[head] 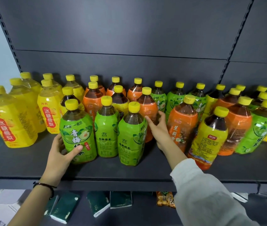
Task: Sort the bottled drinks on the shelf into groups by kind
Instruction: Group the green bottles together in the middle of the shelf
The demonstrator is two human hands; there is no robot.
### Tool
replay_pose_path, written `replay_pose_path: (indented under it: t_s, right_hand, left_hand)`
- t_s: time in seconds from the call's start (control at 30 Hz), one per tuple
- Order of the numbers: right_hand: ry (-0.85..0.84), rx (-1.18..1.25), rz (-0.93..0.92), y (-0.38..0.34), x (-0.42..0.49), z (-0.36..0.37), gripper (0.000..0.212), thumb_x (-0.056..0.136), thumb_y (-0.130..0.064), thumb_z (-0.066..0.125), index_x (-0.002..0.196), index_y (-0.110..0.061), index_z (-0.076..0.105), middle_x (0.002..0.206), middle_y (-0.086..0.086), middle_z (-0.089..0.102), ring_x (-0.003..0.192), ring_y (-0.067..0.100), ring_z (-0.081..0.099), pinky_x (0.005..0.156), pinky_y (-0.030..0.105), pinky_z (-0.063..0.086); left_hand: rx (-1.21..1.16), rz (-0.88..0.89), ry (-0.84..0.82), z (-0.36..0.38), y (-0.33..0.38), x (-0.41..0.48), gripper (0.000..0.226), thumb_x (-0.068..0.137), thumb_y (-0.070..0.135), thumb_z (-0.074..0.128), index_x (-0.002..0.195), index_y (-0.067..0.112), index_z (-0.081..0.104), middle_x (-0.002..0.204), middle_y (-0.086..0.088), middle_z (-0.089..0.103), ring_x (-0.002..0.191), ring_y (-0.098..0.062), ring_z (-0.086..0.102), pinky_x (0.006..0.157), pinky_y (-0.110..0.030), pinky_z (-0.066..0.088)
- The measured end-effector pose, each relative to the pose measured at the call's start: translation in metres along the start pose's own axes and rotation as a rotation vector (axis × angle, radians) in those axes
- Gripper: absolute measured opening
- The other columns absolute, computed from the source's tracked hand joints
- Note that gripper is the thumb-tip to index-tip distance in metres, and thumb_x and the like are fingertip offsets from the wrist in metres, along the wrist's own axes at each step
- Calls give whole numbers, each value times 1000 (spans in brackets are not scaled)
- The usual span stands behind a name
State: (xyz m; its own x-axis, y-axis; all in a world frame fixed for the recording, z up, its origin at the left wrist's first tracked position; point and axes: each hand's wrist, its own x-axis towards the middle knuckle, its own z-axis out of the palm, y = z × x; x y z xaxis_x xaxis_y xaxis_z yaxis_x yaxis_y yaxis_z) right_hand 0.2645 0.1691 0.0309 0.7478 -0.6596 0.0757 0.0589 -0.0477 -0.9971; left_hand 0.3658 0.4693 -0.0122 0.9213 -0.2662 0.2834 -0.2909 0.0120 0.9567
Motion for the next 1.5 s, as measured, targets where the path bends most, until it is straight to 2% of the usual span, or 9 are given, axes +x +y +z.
replay_pose_path:
  t_s: [0.3, 0.47, 0.6, 0.7, 0.83, 0.97, 1.03, 1.23, 1.5]
  right_hand:
    - [-18, -13, 39, -11, 29, 11, 70, 83, -37, 72, 130, -31, 21, 127, 1, 37, 115, 23, 45, 102, 45, 42]
    - [-56, -15, 51, -15, 5, -2, 60, 85, -52, 62, 133, -42, 27, 148, 3, 35, 129, 24, 43, 108, 47, 38]
    - [-26, -34, -219, -31, -57, -12, 36, 95, -39, 52, 129, -31, 46, 133, -9, 53, 120, 4, 51, 101, 26, 43]
    - [289, -33, -512, -42, -92, -34, 13, 93, -22, 60, 105, -25, 63, 104, -9, 67, 99, 6, 63, 85, 23, 50]
    - [504, -224, -627, -45, -102, -66, 42, 86, -24, 70, 124, -22, 52, 127, -1, 53, 121, 13, 52, 101, 33, 46]
    - [420, -449, -476, -66, -68, -76, 95, 78, -39, 75, 150, -16, 17, 157, 5, 20, 145, 16, 19, 116, 28, 20]
    - [332, -439, -349, -79, -48, -76, 107, 76, -42, 76, 153, -16, 6, 160, 6, 16, 146, 20, 17, 118, 36, 21]
    - [211, -646, -250, -80, -34, -79, 106, 68, -20, 86, 148, -23, 17, 136, 12, 51, 124, 30, 50, 97, 35, 44]
    - [201, -718, -357, -79, -56, -73, 93, 64, -38, 86, 143, -25, 37, 129, 1, 58, 115, 18, 55, 88, 25, 45]
  left_hand:
    - [17, -12, 9, 3, 5, -1, 59, 80, 3, 69, 125, 30, 43, 114, 16, 58, 97, 9, 57, 77, -16, 48]
    - [38, 0, 10, 3, 6, -1, 54, 81, 1, 67, 118, 34, 46, 111, 17, 58, 89, 18, 58, 68, -6, 49]
    - [35, 21, 7, 5, 8, -2, 50, 81, -2, 66, 106, 37, 49, 107, 17, 58, 83, 19, 58, 66, -3, 48]
    - [43, 24, -13, 5, 10, -3, 48, 82, -1, 66, 102, 39, 49, 105, 17, 58, 82, 20, 58, 66, -3, 48]
    - [39, 22, -26, 3, 9, -4, 48, 82, 0, 66, 104, 40, 49, 107, 18, 57, 86, 17, 58, 69, -4, 49]
    - [22, 18, -28, 5, 11, -6, 49, 83, 1, 66, 115, 33, 47, 109, 18, 57, 90, 13, 58, 71, -11, 50]
    - [18, 17, -32, 5, 12, -6, 48, 83, 1, 66, 112, 34, 47, 109, 18, 57, 87, 19, 58, 68, -5, 49]
    - [11, 2, -29, 5, 12, -7, 48, 83, 2, 66, 113, 34, 46, 107, 18, 56, 83, 22, 56, 65, -1, 46]
    - [21, -30, -59, 5, 8, -6, 55, 82, 6, 68, 128, 23, 44, 111, 17, 58, 90, 16, 58, 70, -8, 48]
